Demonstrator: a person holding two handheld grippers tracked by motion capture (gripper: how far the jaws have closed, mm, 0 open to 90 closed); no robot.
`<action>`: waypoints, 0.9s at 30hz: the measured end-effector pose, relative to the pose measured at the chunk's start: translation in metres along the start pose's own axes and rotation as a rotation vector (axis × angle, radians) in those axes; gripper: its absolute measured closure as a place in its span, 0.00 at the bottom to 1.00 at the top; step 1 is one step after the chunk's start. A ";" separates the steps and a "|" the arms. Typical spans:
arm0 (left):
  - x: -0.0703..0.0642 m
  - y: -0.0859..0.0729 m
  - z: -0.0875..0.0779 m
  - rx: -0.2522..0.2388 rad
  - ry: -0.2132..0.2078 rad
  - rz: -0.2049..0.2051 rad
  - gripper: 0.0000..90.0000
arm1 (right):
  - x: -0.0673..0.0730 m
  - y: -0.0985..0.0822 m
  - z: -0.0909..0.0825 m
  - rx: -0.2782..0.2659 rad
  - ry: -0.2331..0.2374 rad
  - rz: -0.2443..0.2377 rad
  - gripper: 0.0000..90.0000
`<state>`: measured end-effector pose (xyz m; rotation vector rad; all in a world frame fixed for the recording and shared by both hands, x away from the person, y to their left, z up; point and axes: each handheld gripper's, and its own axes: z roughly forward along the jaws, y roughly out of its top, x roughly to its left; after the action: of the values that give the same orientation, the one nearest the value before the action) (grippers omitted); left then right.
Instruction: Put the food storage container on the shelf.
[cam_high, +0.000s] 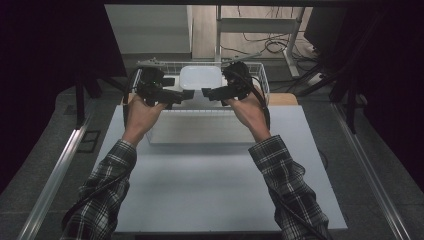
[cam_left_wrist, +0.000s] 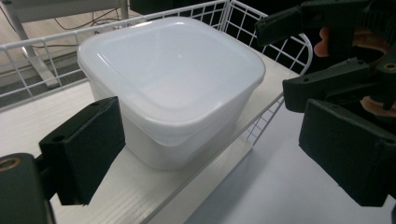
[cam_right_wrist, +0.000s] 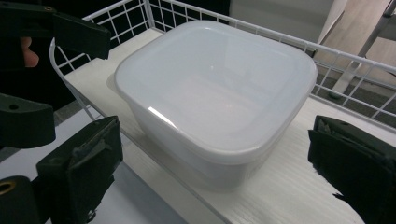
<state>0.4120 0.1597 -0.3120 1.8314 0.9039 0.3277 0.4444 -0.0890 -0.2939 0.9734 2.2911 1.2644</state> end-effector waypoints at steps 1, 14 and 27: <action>0.000 -0.002 0.000 -0.002 0.000 0.000 0.07 | 0.001 -0.001 -0.001 0.001 0.003 0.001 0.02; -0.001 -0.023 -0.010 -0.016 -0.013 0.014 0.09 | 0.007 -0.015 -0.007 0.008 0.014 -0.050 0.00; -0.013 -0.043 -0.022 -0.035 -0.057 0.025 0.08 | 0.011 -0.036 -0.020 -0.018 0.016 -0.075 0.00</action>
<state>0.3715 0.1743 -0.3380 1.8125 0.8319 0.3040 0.4101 -0.1062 -0.3132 0.8665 2.3019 1.2640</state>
